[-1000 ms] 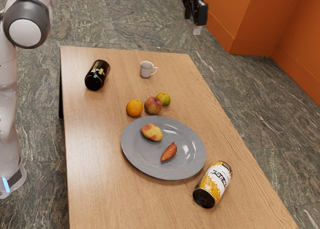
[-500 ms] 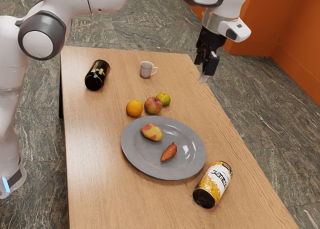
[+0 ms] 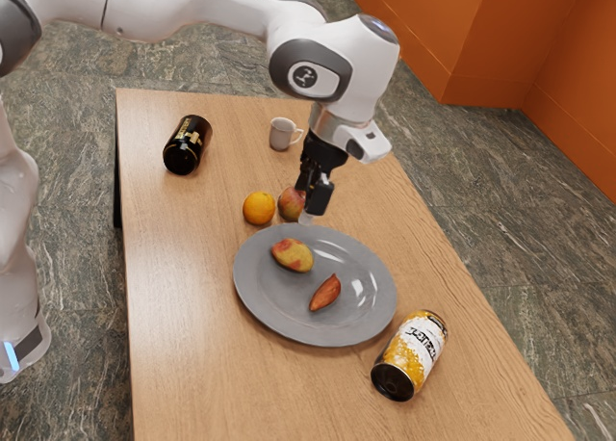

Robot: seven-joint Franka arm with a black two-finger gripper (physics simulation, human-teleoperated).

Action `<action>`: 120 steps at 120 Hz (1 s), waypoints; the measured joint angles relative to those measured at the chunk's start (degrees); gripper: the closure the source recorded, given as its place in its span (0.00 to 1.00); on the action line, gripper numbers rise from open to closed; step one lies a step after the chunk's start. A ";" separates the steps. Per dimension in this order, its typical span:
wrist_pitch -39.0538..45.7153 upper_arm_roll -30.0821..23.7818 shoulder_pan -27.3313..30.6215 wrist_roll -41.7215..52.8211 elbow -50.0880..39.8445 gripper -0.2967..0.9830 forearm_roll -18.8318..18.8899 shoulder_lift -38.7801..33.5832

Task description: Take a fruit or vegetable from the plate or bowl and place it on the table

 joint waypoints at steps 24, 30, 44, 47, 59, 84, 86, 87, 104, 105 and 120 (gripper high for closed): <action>6.15 -0.32 -0.08 2.25 -5.02 0.23 1.38 -1.15; 7.50 -0.34 -0.08 3.24 -6.06 0.23 1.68 -1.20; 10.30 -0.42 -0.14 5.23 -8.85 0.23 2.08 -2.09; 10.84 -0.42 -0.15 5.62 -9.51 0.23 2.13 -2.38; 12.46 -0.44 -0.14 7.00 -11.39 0.23 2.25 -3.37; 15.02 -0.85 -0.16 9.30 -13.31 0.23 2.29 -2.87; 15.21 -0.86 -0.16 9.45 -13.49 0.23 2.29 -2.85; 15.30 -0.86 -0.16 9.52 -13.56 0.23 2.29 -2.81; 16.57 -0.89 -0.16 10.65 -13.97 0.23 2.28 -1.76; 16.64 -0.89 -0.16 10.71 -13.98 0.23 2.28 -1.66; 17.59 -0.88 -0.15 11.50 -14.05 0.23 2.27 -0.37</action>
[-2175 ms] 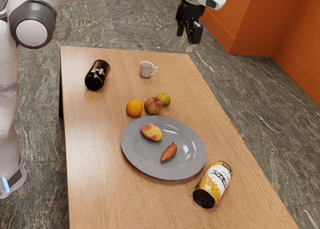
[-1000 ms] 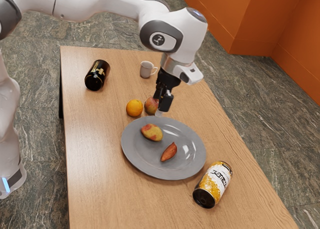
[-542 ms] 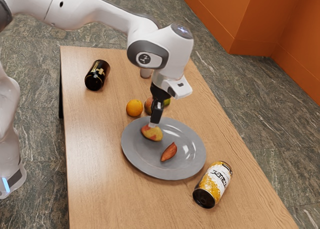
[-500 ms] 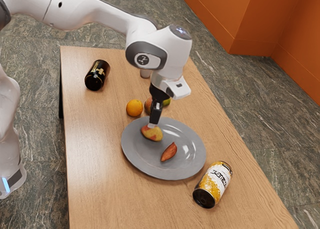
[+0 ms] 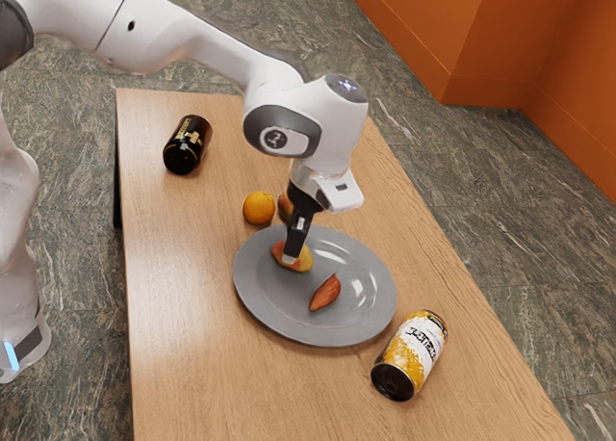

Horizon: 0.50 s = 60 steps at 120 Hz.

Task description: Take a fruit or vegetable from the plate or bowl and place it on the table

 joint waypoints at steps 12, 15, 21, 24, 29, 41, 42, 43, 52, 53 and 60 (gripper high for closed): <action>0.68 -0.02 0.01 0.53 -0.02 0.23 0.00 0.69; 0.83 -0.01 0.00 0.65 -0.04 0.23 0.00 0.78; 1.08 0.00 0.00 0.87 -0.08 0.23 -0.01 0.87; 1.18 0.00 0.00 0.98 -0.08 0.23 -0.01 0.89; 1.33 -0.01 0.01 1.14 -0.14 0.23 -0.02 0.91; 1.69 0.00 0.05 1.49 -0.67 0.23 -0.06 0.90; 1.73 0.00 0.06 1.52 -0.71 0.23 -0.06 0.90; 1.76 0.00 0.07 1.55 -0.72 0.23 -0.06 0.92; 1.99 0.06 0.08 1.77 -0.78 0.23 -0.07 1.20; 2.01 0.06 0.08 1.79 -0.78 0.23 -0.08 1.26; 2.24 0.16 0.07 1.94 -0.80 0.23 -0.09 1.81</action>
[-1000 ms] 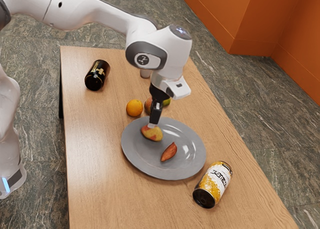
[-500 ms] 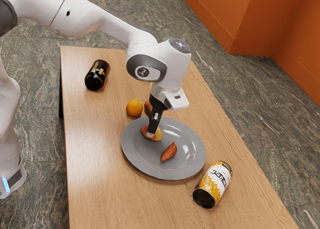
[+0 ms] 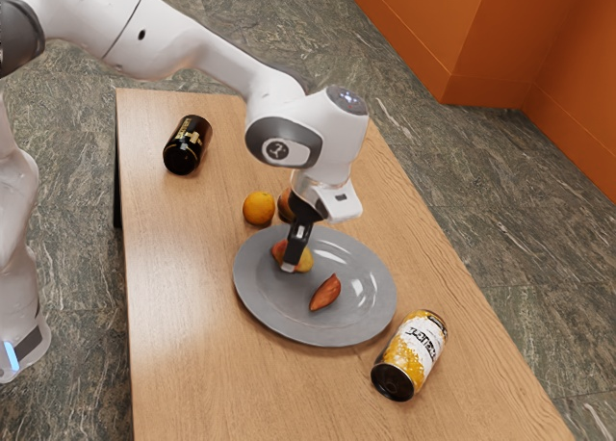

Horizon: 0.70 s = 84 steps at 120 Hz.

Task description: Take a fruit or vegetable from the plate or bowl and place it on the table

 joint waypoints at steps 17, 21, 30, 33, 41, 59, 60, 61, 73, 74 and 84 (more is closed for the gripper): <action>0.48 0.40 0.10 0.32 -0.01 0.29 -0.05 1.05; 0.62 0.47 0.12 0.38 -0.01 0.34 -0.06 1.20; 0.92 0.58 0.12 0.49 -0.01 0.45 -0.03 1.38; 1.04 0.60 0.12 0.50 0.00 0.47 0.02 1.45; 1.32 0.56 0.14 0.51 0.04 0.49 0.12 1.54; 1.57 0.35 0.05 0.45 0.43 0.50 0.12 -0.47; 1.56 0.32 0.05 0.45 0.46 0.50 0.12 -0.69; 1.55 0.29 0.05 0.44 0.49 0.50 0.12 -0.92; 0.71 0.04 -0.02 0.40 3.69 0.50 0.13 -2.82; 0.58 0.06 -0.04 0.40 4.24 0.50 0.13 -2.87; -0.62 0.46 0.16 0.36 9.74 0.50 0.11 -2.65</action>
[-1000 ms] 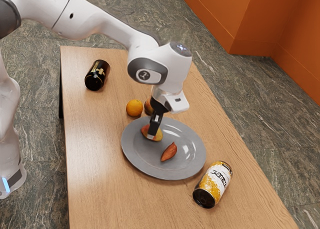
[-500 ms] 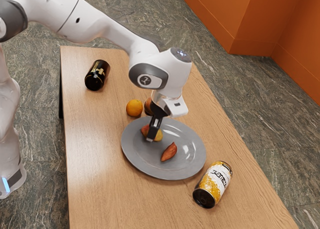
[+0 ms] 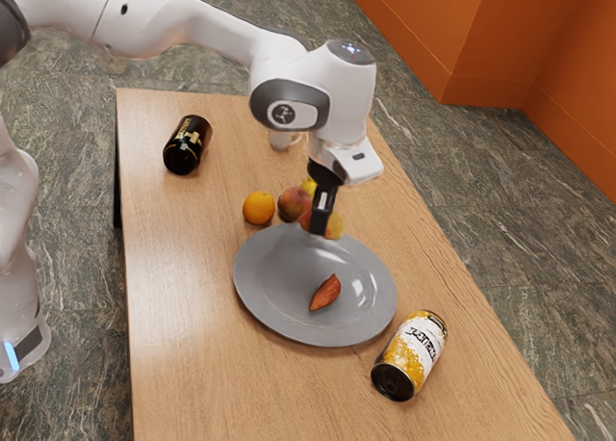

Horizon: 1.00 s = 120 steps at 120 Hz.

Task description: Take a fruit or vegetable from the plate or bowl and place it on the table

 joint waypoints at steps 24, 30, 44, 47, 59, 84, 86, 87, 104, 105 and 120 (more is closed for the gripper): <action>-3.13 0.17 4.39 -0.03 12.03 0.50 -0.16 6.95; -4.06 0.18 5.78 -0.02 14.97 0.50 -0.24 9.48; -5.69 0.18 8.41 0.01 20.51 0.50 -0.62 15.06; -6.04 0.14 8.55 0.02 21.74 0.50 -0.71 16.28; -7.17 0.02 7.05 0.06 25.15 0.50 -0.96 20.16; -8.80 0.07 6.86 0.16 29.14 0.50 -1.04 24.44; -8.89 0.07 6.87 0.17 29.27 0.50 -1.05 24.56; -8.93 0.07 6.88 0.17 29.31 0.50 -1.04 24.61; -9.51 0.11 6.87 0.31 29.55 0.33 -1.42 24.77; -9.53 0.12 6.87 0.28 29.55 0.32 -1.42 24.76; -9.80 0.10 7.56 -0.10 29.56 0.27 -1.46 24.66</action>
